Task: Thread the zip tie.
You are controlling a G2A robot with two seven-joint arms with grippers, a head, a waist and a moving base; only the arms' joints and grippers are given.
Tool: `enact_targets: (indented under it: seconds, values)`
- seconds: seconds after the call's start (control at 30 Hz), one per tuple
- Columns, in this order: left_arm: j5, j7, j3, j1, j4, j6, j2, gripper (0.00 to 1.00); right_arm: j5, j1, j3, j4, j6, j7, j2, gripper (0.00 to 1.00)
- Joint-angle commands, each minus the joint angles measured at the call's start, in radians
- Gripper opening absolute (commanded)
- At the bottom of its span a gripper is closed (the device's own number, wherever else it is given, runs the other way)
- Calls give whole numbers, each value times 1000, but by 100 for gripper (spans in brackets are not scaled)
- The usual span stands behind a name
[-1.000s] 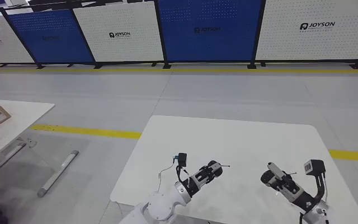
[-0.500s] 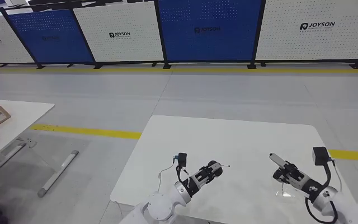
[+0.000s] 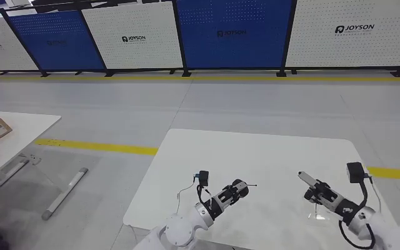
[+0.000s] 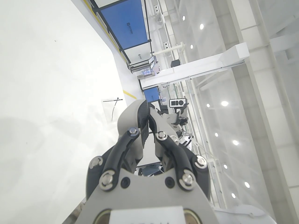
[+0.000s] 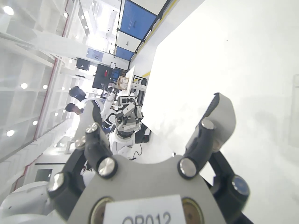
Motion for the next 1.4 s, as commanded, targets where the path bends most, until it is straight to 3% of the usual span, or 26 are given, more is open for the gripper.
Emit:
enact_targets:
  seconds: [0.0, 0.17, 0.37, 0.43, 0.83, 0.93, 1.1, 1.27, 1.37]
  values:
    - [0, 0, 0, 0, 0, 0, 0, 0, -70, 37, -9, 4, 34, 63, 6, 100]
    - [0, 0, 0, 0, 0, 0, 0, 0, -278, 130, -57, 34, 133, 196, 22, 100]
    - [0, 0, 0, 0, 0, 0, 0, 0, -466, 196, -99, 69, 128, 273, 34, 100]
    - [0, 0, 0, 0, 0, 0, 0, 0, -444, 200, -89, 52, 99, 240, 32, 100]
    - [0, 0, 0, 0, 0, 0, 0, 0, -444, 199, -89, 54, 97, 234, 32, 100]
    - [0, 0, 0, 0, 0, 0, 0, 0, -444, 214, -88, 72, 47, 282, 36, 100]
    - [0, 0, 0, 0, 0, 0, 0, 0, -539, 276, -96, 90, -24, 419, 50, 100]
    - [0, 0, 0, 0, 0, 0, 0, 0, -605, 357, -166, 141, -74, 540, 53, 100]
    - [0, 0, 0, 0, 0, 0, 0, 0, -590, 402, -214, 188, -102, 569, 48, 100]
